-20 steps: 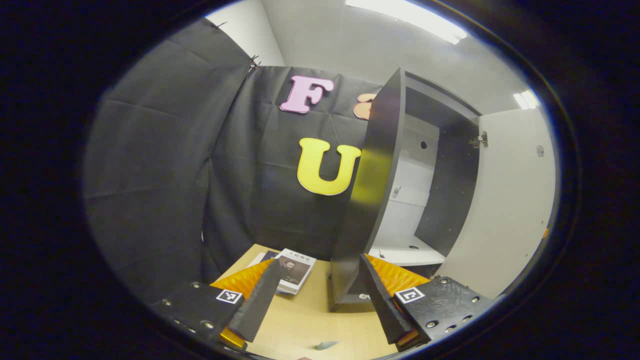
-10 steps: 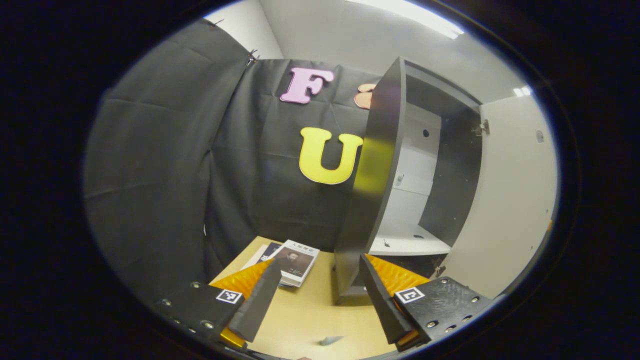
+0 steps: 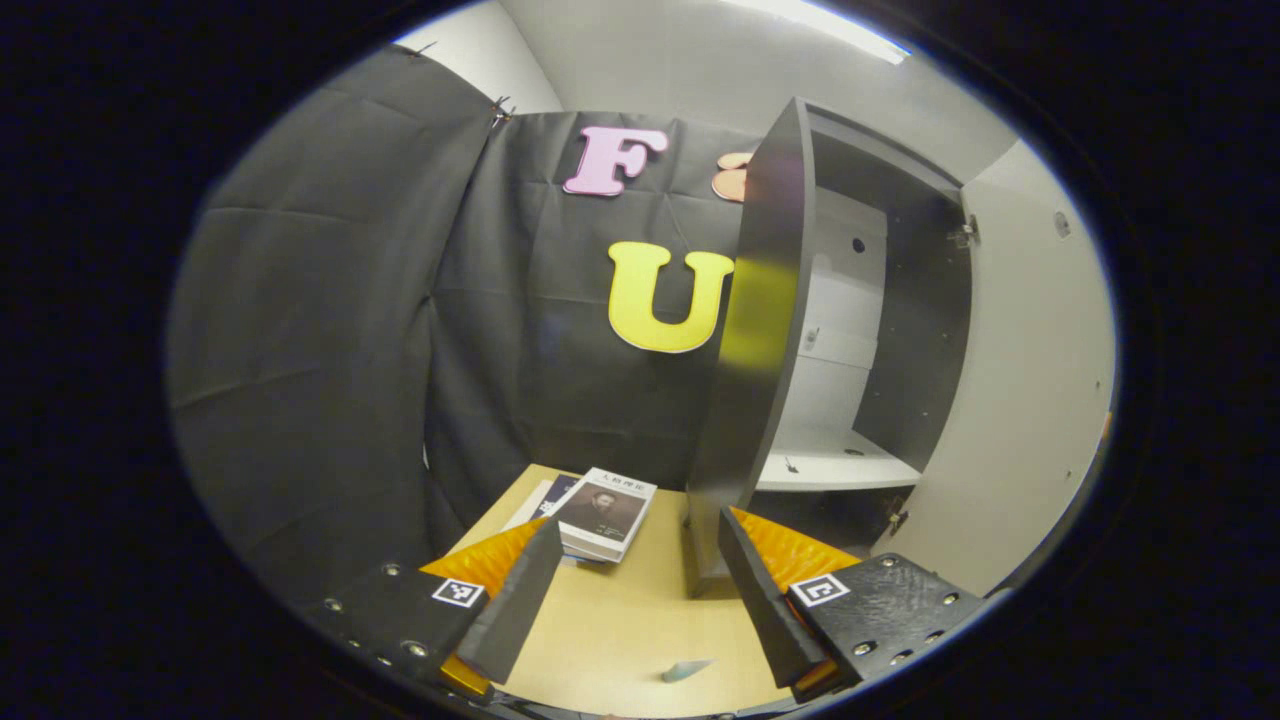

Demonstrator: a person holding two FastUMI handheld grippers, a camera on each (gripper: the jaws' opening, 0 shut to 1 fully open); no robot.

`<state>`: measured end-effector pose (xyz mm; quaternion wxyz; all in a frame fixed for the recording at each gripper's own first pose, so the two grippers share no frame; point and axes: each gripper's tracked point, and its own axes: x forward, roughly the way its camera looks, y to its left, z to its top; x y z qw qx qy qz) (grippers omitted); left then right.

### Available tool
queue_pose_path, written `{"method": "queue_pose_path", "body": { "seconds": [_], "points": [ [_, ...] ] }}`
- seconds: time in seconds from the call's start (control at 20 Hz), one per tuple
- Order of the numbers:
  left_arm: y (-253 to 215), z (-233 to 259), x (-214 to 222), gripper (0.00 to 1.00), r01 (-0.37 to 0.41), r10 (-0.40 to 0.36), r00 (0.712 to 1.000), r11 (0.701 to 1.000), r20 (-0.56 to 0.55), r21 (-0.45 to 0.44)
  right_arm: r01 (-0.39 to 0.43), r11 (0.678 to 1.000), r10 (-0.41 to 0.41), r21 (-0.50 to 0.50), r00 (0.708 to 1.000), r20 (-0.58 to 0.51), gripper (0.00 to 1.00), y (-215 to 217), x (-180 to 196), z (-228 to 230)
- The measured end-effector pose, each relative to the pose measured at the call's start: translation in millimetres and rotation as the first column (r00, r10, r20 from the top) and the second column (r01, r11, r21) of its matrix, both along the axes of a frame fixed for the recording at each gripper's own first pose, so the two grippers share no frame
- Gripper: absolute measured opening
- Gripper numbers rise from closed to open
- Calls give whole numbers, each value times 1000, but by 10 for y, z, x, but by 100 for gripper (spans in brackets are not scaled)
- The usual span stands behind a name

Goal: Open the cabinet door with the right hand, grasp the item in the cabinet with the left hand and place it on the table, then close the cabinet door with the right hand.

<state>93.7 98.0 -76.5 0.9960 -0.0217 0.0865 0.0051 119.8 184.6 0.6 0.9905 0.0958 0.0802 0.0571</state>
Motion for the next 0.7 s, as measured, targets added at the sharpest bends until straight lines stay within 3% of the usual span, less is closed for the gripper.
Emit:
{"method": "queue_pose_path", "body": {
  "seconds": [0.4,0.7],
  "points": [
    [526,-10,-235,95,-103,103,995,994,-7,22,-183,983,183,-2,983,-17,98,796,269,-31],
    [868,7,-382,95,-182,182,983,983,-15,4,-366,930,363,-36,929,-68,98,1439,431,-245]
  ]
}}
